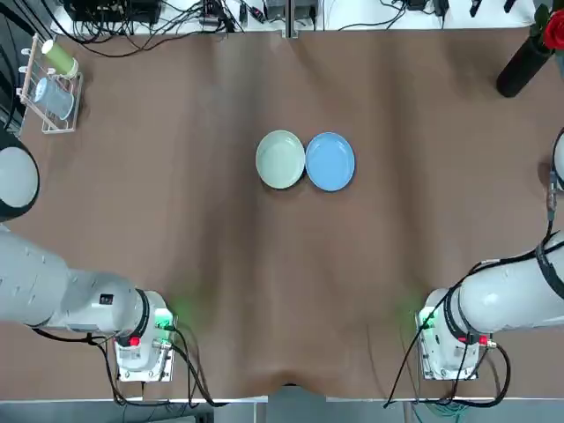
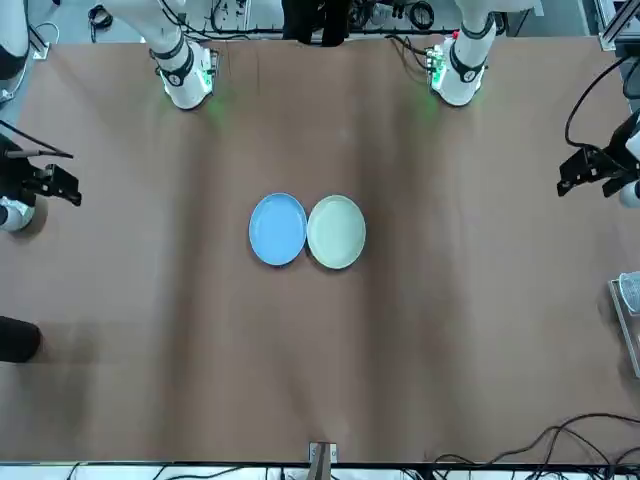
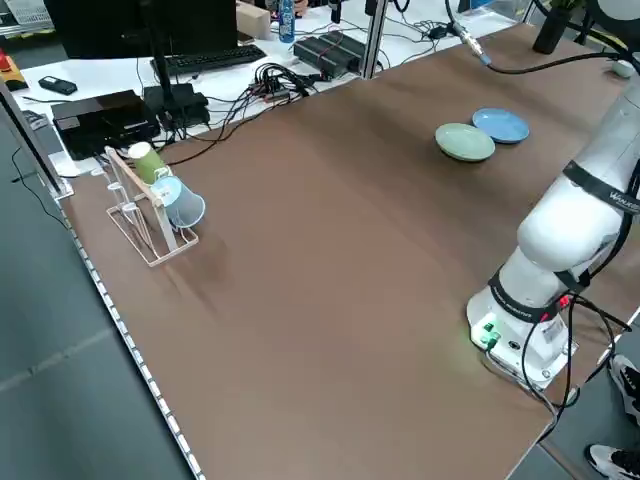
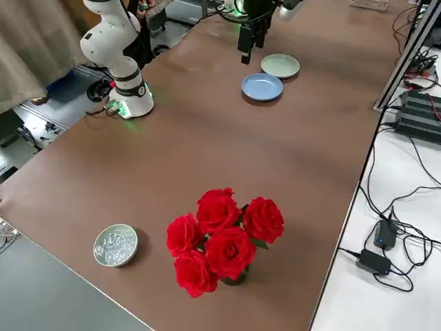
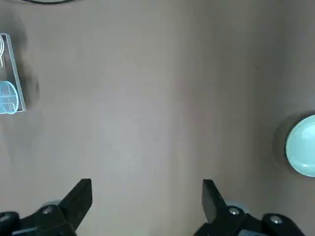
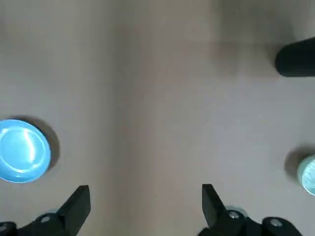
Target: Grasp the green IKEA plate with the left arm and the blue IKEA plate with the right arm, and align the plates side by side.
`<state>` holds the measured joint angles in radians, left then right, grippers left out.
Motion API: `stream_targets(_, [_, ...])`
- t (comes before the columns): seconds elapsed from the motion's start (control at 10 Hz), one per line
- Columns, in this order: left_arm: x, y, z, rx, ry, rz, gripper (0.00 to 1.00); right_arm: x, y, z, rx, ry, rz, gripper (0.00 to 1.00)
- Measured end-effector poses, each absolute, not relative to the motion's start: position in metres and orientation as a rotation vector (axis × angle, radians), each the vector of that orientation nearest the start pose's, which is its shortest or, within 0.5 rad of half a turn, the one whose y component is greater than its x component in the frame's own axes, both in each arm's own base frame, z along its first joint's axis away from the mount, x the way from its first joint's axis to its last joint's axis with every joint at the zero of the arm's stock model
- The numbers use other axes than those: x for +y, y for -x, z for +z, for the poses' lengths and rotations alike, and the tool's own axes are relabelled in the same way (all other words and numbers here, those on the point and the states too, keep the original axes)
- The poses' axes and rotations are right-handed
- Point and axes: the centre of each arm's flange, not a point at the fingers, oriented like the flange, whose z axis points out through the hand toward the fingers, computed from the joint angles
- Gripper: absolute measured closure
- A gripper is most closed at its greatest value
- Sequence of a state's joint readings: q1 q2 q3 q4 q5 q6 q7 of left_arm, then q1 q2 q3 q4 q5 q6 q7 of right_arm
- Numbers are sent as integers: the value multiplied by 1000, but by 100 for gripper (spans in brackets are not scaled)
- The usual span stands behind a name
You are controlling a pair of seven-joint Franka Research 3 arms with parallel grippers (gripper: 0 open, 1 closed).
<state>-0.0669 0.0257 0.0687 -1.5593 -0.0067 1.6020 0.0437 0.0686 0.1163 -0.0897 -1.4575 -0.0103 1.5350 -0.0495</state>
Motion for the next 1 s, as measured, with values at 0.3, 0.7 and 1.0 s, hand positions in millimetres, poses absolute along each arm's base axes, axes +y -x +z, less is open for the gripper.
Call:
stream_targets(0.3, [-1, -565, 618, 63, 3146, -27, 1, -6, -585, 624, -51, 3142, 16, 0])
stream_targets(0.7, [-1, -565, 618, 61, 3146, -27, 1, -16, -573, 638, -24, 3133, 47, 0])
stream_targets(1.0, [0, -565, 618, 58, 3146, -27, 1, -17, -571, 649, -23, 3134, 5, 0])
